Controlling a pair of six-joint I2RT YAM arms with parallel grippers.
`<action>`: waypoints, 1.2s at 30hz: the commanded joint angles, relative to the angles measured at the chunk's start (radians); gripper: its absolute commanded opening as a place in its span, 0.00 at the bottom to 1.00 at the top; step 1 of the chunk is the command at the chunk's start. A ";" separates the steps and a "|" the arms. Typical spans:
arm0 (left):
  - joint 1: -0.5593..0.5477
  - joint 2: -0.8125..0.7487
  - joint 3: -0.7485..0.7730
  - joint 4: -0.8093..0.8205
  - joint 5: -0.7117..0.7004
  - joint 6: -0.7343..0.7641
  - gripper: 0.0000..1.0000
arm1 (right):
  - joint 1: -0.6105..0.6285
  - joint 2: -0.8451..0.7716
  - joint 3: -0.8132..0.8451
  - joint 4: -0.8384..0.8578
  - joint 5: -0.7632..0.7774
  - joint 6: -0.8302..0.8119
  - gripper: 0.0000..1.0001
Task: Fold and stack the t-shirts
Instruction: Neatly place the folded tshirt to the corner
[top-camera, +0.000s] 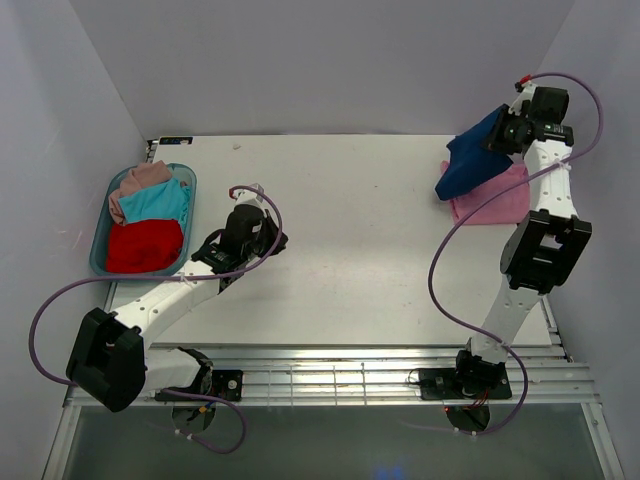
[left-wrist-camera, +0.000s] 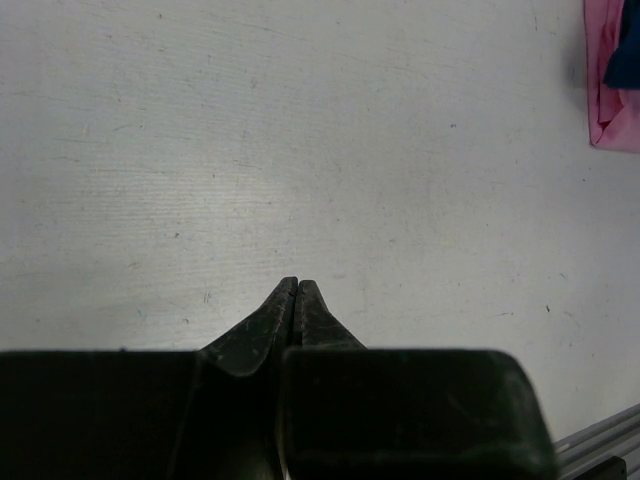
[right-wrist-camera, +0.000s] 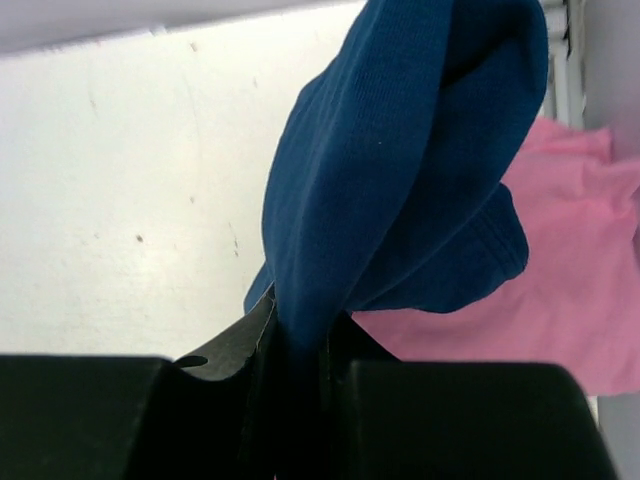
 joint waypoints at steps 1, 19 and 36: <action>0.004 -0.031 -0.009 0.010 -0.005 -0.006 0.11 | -0.018 0.017 -0.063 0.028 0.011 -0.042 0.08; 0.004 -0.002 -0.003 0.010 0.001 0.004 0.10 | -0.019 0.043 -0.073 -0.048 0.445 -0.177 0.08; 0.002 0.000 0.022 -0.054 -0.025 0.027 0.10 | -0.087 0.224 0.050 -0.068 0.583 -0.203 0.08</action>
